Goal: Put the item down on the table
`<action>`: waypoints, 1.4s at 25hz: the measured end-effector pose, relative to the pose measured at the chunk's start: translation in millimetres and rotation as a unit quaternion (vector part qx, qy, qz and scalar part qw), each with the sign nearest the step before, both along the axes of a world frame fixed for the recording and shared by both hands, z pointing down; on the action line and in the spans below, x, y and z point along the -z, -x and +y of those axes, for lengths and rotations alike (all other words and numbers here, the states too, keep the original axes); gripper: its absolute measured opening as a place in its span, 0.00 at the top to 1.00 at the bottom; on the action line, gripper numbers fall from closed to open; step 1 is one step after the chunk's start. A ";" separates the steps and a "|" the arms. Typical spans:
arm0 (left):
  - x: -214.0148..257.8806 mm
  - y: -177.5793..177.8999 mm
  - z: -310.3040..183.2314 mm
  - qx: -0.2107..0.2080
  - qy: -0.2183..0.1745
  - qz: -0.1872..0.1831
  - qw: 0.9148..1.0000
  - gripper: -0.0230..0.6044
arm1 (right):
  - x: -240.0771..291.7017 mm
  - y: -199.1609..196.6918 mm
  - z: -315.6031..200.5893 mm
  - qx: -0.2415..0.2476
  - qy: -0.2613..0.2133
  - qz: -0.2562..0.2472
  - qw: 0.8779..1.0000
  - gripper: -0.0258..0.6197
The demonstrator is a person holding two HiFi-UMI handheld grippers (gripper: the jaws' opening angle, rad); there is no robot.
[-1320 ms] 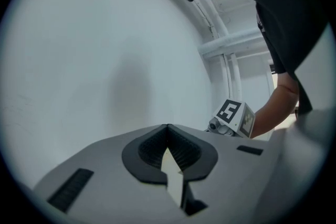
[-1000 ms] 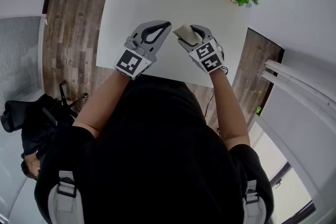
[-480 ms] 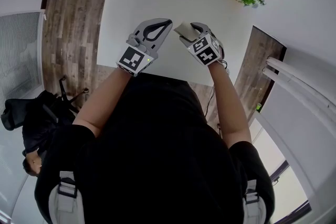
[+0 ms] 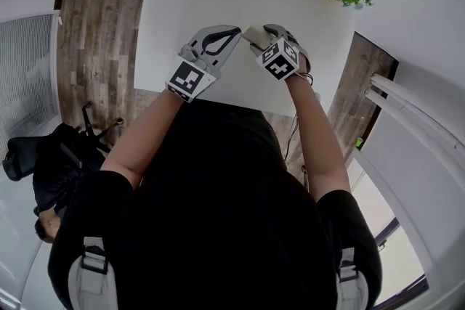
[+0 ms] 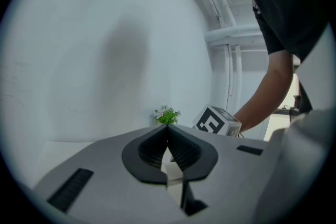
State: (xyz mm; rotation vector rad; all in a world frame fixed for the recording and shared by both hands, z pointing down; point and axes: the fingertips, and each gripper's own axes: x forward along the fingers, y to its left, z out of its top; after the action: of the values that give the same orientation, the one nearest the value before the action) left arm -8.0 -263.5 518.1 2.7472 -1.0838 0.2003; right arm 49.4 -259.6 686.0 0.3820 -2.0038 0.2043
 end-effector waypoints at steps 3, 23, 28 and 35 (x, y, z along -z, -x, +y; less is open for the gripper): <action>-6.5 3.1 -0.3 0.000 0.007 -0.003 1.000 0.97 | -11.9 0.9 -1.9 -0.002 0.007 0.008 1.000 0.52; -36.6 15.1 0.8 -0.001 0.042 -0.027 0.999 0.97 | -66.8 15.4 -3.6 0.007 0.023 0.048 0.999 0.52; -30.9 18.6 5.0 0.000 0.041 -0.026 0.999 0.97 | -61.5 17.2 -2.4 -0.006 0.033 0.026 0.999 0.51; -13.9 19.2 11.4 0.008 0.032 -0.029 0.999 0.97 | -19.8 15.4 -2.3 -0.057 0.036 -0.047 0.997 0.51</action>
State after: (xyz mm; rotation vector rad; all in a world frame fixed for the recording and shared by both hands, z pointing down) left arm -27.2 -252.1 532.0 2.6910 -1.0930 0.3086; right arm 34.0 -261.8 705.8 0.4488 -2.0621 0.3726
